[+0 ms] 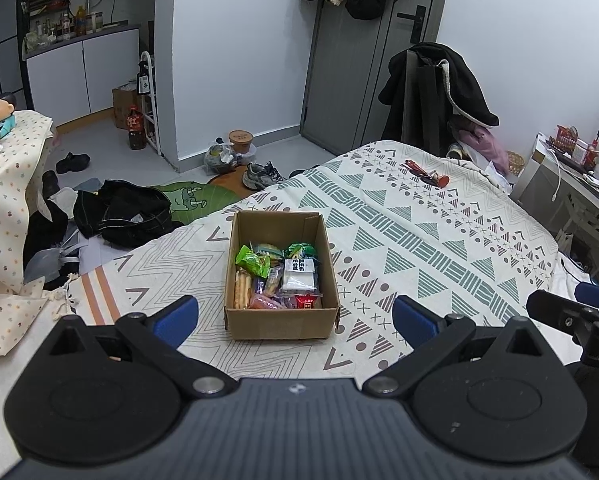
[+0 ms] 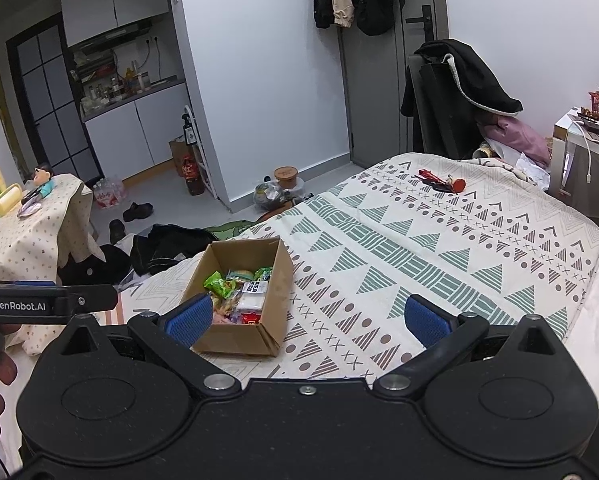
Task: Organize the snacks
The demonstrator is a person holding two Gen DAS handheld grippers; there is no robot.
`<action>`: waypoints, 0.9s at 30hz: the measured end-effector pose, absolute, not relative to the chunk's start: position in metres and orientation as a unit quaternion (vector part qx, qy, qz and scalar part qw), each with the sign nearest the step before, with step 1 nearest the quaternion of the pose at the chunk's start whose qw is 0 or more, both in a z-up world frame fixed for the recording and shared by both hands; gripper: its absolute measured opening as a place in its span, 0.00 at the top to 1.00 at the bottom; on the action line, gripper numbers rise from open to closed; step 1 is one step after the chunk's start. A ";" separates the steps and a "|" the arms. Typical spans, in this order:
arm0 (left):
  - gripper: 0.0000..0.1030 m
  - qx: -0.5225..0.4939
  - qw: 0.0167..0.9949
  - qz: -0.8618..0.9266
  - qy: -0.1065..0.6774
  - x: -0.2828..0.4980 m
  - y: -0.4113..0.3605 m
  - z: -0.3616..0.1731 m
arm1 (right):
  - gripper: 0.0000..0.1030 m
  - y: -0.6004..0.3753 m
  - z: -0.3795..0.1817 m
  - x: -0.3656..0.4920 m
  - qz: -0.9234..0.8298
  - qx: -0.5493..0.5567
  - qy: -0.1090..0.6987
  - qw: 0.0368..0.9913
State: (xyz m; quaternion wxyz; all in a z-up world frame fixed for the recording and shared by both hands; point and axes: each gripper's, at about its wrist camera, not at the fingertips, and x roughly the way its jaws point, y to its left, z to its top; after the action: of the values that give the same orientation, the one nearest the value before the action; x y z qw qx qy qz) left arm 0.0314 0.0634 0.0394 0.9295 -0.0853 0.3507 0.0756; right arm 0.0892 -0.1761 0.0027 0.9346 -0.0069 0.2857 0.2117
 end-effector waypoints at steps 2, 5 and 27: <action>0.00 -0.086 0.930 0.075 0.350 0.031 0.063 0.039 | 0.00 -0.176 0.003 0.089 0.213 -0.008 0.285 0.935; 0.00 -0.085 0.930 0.075 0.349 0.031 0.063 0.040 | 0.00 -0.175 0.004 0.088 0.216 -0.007 0.284 0.934; 0.00 -0.080 0.934 0.073 0.341 0.024 0.063 0.045 | 0.00 -0.174 0.003 0.087 0.212 -0.013 0.284 0.935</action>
State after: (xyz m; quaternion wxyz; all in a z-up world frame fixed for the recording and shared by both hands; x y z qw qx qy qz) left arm 0.0245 0.0628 0.0452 0.9337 -0.0802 0.3413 0.0726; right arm 0.0873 -0.1741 0.0029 0.9350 -0.0134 0.2841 0.2118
